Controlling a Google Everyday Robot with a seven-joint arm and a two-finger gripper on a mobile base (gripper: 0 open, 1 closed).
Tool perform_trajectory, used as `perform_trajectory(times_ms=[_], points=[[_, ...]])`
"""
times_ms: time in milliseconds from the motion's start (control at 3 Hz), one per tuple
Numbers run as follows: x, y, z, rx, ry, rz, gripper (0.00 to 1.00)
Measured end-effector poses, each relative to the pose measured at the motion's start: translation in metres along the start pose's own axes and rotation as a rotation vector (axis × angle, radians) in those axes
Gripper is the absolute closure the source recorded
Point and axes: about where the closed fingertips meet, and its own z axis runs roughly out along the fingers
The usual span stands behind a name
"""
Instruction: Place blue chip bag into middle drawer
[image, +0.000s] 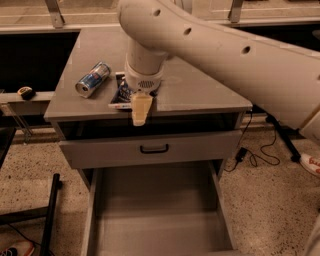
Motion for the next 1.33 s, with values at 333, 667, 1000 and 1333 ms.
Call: perform_trajectory(times_ms=[333, 667, 1000, 1333], points=[[0.000, -0.010, 0.022, 0.046, 0.005, -0.015, 0.50], [-0.005, -0.012, 0.027, 0.128, -0.195, -0.037, 0.81], [-0.010, 0.008, -0.003, 0.184, -0.373, -0.059, 1.00], [-0.008, 0.049, -0.053, 0.216, -0.467, -0.101, 1.00]])
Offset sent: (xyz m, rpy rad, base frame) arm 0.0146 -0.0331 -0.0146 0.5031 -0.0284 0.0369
